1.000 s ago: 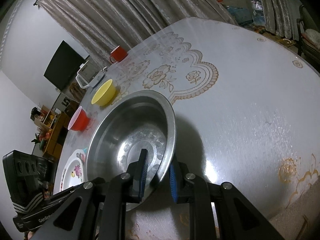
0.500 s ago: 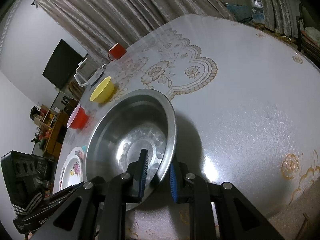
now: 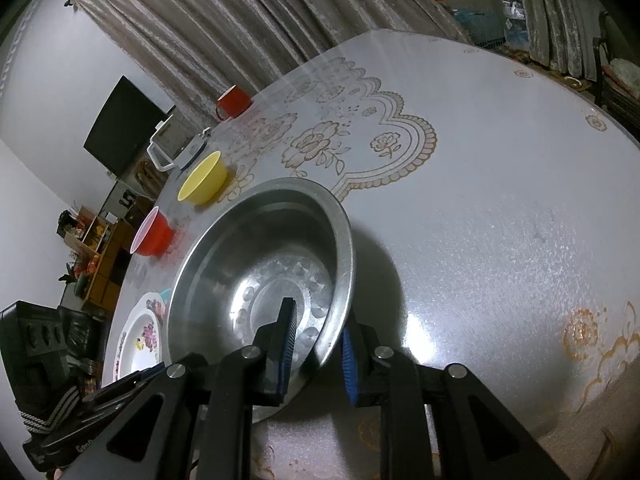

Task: Organize plates and bowls
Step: 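Slide the steel bowl toward the plate stack with both tools, then open both tools and pull them back from the steel bowl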

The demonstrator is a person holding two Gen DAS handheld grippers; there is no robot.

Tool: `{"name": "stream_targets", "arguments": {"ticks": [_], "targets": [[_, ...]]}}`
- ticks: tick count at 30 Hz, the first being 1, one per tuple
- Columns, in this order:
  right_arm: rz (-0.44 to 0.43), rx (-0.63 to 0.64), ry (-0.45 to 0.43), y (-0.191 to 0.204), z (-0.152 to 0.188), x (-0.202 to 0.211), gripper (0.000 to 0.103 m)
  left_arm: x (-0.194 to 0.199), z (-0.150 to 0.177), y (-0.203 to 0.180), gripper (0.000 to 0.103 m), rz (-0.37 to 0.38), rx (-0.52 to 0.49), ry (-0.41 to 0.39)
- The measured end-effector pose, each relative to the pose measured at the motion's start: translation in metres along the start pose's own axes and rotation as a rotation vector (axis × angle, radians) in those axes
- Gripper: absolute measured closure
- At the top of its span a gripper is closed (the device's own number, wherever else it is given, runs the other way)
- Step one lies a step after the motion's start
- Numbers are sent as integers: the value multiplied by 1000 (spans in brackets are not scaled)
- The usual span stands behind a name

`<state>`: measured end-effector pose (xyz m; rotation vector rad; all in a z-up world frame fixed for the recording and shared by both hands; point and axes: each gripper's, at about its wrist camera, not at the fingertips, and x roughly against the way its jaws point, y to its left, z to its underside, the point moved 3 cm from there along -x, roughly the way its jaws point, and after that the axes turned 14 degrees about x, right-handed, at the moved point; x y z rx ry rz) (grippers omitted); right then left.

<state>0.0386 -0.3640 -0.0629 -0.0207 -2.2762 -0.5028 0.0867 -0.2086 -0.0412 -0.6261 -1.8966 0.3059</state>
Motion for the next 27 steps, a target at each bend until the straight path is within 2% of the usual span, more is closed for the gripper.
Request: {"name": "stream_targets", "arguments": {"ticks": [8, 17, 21, 25, 27], "targets": [[-5, -9, -1, 1, 1, 1, 76, 2, 1, -1, 69, -19, -9, -4], [34, 10, -2, 3, -3, 6, 74, 5, 3, -1, 66, -38, -29, -25], [50, 17, -1, 5, -3, 8, 74, 7, 4, -2, 62, -46, -40, -35], [64, 22, 3, 6, -3, 7, 74, 11, 4, -5, 52, -51, -61, -50], [66, 20, 4, 7, -3, 7, 74, 13, 4, -5, 51, -56, -65, -55]]}}
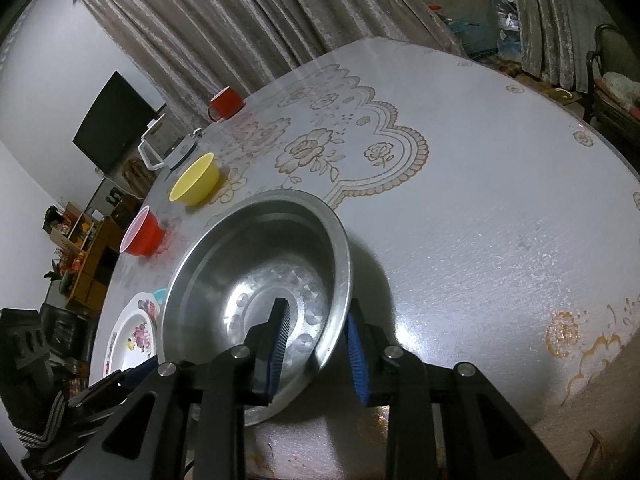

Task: Organize plates and bowls
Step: 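Open both tools and pull them back from the steel bowl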

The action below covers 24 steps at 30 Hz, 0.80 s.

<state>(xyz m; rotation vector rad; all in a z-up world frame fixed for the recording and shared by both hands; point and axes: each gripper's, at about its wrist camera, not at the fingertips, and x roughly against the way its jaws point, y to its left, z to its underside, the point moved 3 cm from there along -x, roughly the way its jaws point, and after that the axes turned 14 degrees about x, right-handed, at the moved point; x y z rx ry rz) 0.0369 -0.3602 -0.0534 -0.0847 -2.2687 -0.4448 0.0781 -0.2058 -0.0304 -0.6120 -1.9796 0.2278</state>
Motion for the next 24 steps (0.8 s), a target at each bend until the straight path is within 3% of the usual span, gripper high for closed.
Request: {"name": "stream_targets", "arguments": {"ticks": [4, 12, 24], "targets": [[5, -1, 4, 1, 0, -1, 74, 3, -2, 2, 49, -4, 2, -9], [18, -1, 8, 2, -2, -1, 74, 24, -11, -5, 44, -47, -69, -100], [51, 21, -3, -2, -20, 5, 74, 26, -29, -2, 42, -80, -105, -124]]}}
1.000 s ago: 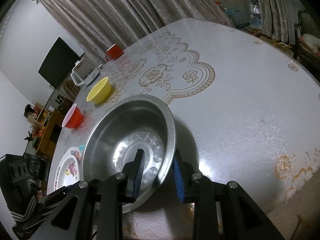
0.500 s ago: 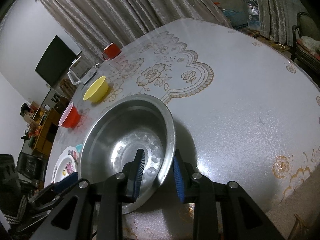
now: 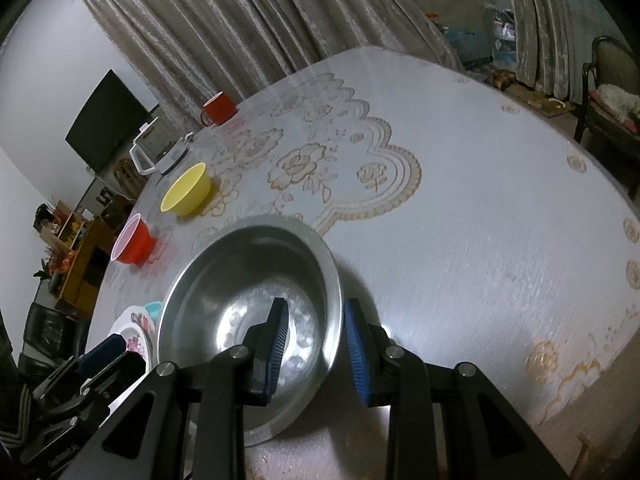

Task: Organize plates and bowls
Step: 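Open both tools and pull them back from the steel bowl, then move both tools to the rim of the yellow bowl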

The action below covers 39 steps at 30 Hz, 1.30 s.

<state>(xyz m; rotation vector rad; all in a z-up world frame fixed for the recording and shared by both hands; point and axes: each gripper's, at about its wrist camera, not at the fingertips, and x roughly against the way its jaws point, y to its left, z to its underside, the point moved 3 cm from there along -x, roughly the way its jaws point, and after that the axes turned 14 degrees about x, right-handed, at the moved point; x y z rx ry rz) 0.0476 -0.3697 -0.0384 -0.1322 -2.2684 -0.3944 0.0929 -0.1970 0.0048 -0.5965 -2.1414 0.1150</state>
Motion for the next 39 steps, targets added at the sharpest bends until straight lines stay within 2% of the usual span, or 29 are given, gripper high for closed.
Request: {"name": "stream_targets", "arguments": {"ticks": [6, 8, 12, 18, 20, 22, 27, 29, 34, 39], "targets": [[17, 44, 6, 4, -19, -2, 74, -5, -13, 10, 41, -21, 3, 2], [21, 63, 4, 7, -28, -2, 74, -7, -21, 15, 41, -6, 15, 17], [20, 92, 13, 15, -46, -4, 73, -4, -38, 28, 34, 11, 38, 14], [-18, 128, 43, 28, -77, -17, 73, -5, -77, 65, 26, 42, 153, 39], [-34, 144, 54, 35, -89, -25, 73, -7, -91, 79, 18, 44, 194, 41], [-33, 169, 63, 42, -98, -33, 73, -10, -102, 91, 17, 54, 234, 49], [-35, 203, 88, 58, -118, -53, 73, -28, -130, 121, 16, -3, 277, 37], [-36, 205, 99, 64, -125, -60, 70, -40, -138, 130, 15, -32, 287, 54], [-43, 199, 146, 79, -140, -86, 64, -69, -152, 149, 15, -32, 335, 108], [-106, 155, 214, 92, -149, -119, 64, -96, -168, 158, 15, -14, 373, 137]]}}
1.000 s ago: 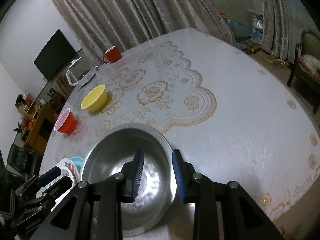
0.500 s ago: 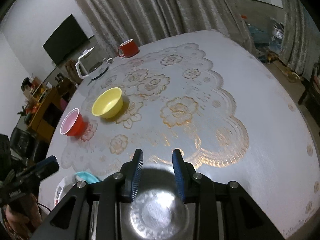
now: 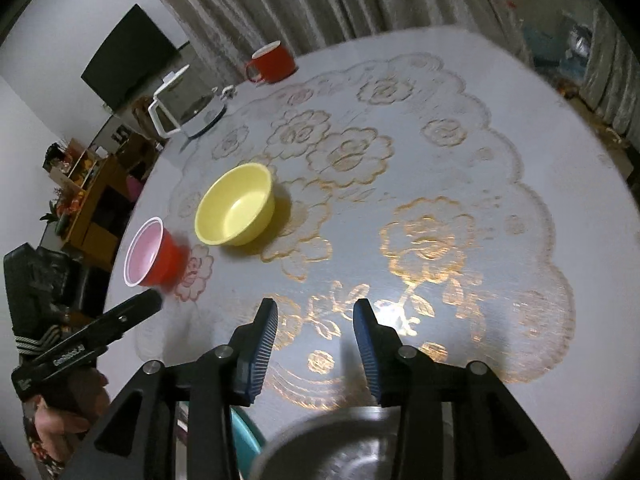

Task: Organize plates and bowls
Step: 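Move both tools to the rim of the yellow bowl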

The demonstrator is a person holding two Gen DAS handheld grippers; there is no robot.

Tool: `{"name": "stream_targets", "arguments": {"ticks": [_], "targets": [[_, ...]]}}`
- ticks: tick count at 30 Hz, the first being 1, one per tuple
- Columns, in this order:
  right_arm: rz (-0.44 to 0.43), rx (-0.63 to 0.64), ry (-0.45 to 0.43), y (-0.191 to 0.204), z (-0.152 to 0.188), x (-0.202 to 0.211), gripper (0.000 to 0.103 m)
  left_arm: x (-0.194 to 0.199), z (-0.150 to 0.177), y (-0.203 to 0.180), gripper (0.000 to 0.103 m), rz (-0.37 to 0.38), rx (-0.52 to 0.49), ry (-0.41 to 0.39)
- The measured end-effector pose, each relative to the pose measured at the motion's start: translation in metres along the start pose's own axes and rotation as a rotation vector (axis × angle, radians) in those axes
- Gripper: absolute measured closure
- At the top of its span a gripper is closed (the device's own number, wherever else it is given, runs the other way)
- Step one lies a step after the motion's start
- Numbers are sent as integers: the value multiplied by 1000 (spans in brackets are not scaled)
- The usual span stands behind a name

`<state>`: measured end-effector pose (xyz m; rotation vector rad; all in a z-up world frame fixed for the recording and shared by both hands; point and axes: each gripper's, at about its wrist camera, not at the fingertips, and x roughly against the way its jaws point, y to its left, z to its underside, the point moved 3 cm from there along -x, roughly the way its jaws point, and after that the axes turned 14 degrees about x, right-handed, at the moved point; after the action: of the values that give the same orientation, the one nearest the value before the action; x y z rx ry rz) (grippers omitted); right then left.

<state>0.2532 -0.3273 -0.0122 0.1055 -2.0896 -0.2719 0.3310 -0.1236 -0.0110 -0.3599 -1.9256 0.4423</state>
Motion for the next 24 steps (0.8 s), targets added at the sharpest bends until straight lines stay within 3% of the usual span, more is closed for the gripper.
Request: {"name": "stream_targets", "arguments": {"ticks": [5, 12, 24], "targets": [[-52, -25, -9, 9, -24, -26, 64, -23, -15, 0, 18, 29, 34, 25], [-78, -62, -1, 18, -59, -66, 64, -40, -33, 8, 22, 64, 105, 3], [-71, -60, 35, 20, -84, -117, 64, -57, -45, 8, 53, 105, 118, 2]]}}
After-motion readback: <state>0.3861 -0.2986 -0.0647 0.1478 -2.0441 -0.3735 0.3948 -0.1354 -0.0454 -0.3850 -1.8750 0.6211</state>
